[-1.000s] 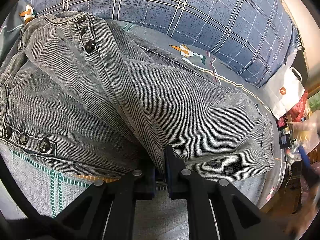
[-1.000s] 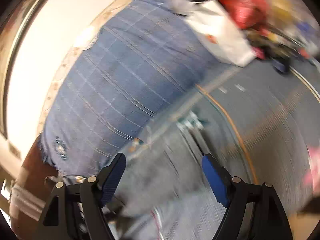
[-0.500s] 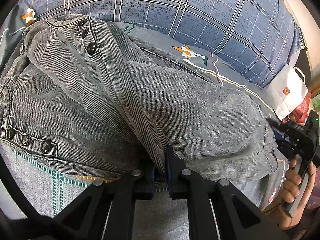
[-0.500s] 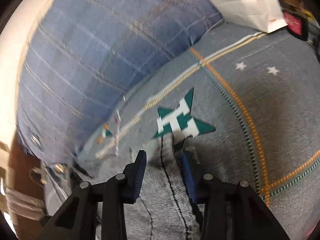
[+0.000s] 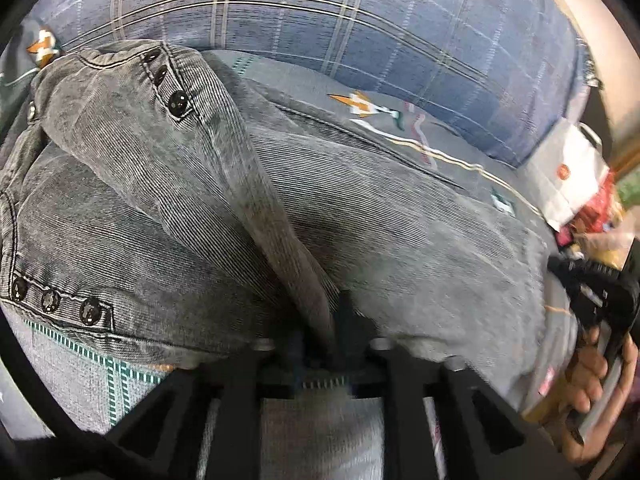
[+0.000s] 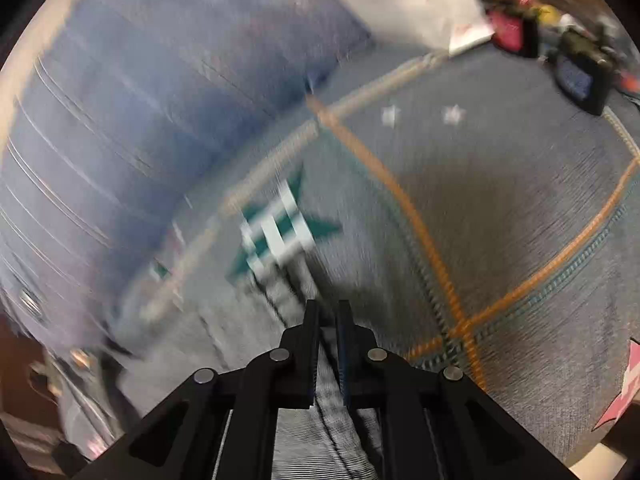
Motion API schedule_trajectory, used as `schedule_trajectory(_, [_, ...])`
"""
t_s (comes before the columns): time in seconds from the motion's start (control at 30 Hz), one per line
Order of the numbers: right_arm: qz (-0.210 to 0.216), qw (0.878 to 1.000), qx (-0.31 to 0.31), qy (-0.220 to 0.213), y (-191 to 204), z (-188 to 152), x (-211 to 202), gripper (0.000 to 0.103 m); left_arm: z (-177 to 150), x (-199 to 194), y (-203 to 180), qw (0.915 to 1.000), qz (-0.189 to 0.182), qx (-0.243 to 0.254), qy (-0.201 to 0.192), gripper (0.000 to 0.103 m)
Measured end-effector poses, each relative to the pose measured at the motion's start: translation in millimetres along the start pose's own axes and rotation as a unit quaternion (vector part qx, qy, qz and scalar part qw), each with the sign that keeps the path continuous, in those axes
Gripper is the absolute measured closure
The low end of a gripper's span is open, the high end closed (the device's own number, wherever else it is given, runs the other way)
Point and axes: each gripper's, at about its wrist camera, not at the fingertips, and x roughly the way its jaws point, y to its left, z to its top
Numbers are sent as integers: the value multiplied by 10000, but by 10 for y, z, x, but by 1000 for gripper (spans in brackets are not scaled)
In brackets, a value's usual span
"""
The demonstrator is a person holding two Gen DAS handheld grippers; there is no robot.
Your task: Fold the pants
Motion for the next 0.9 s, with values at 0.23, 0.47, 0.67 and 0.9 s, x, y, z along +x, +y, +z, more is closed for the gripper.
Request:
schedule_trajectory(0.23, [1161, 9867, -923, -668, 505, -192, -369, 93, 23, -677, 340, 9966, 4, -52, -821, 46])
schedule_trajectory(0.47, [2224, 9486, -2149, 665, 1316, -858, -48, 92, 518, -1062, 956, 9888, 332, -537, -1351, 34])
schedule_trajectory(0.67, [2905, 9190, -2593, 612, 1913, -1373, -82, 88, 653, -1082, 1509, 9743, 971, -912, -1816, 34])
schedule_trajectory(0.9, [2978, 8924, -2730, 2010, 2844, -1495, 662, 36, 783, -1153, 1748, 9702, 1187, -1191, -1743, 34])
